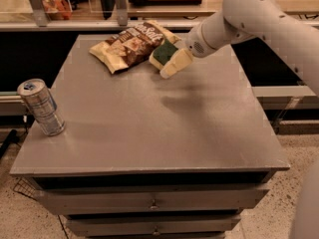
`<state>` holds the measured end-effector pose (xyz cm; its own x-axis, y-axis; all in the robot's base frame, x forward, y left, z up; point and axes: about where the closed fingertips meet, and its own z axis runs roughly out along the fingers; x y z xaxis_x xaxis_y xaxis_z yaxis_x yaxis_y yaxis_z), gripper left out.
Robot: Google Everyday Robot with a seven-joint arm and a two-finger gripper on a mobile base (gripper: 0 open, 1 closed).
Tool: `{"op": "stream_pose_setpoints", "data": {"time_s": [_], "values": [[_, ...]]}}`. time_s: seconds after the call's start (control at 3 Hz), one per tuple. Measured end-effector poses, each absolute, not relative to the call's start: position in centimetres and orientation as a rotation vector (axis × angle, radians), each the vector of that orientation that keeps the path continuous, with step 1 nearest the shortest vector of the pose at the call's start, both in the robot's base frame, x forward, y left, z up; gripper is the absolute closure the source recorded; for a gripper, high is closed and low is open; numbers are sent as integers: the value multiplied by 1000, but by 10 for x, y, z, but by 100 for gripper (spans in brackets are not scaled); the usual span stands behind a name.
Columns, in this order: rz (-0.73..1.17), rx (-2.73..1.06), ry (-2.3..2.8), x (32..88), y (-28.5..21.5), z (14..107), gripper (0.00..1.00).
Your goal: Move sponge near brown chip bag
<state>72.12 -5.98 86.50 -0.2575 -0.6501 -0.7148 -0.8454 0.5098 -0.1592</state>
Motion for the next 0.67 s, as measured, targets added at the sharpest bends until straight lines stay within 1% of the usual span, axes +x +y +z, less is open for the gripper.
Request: {"op": "stream_pose_setpoints", "data": {"time_s": [0.33, 0.67], "values": [[404, -1175, 1941, 690, -81, 879, 0], [500, -1138, 1795, 647, -94, 903, 0]]}}
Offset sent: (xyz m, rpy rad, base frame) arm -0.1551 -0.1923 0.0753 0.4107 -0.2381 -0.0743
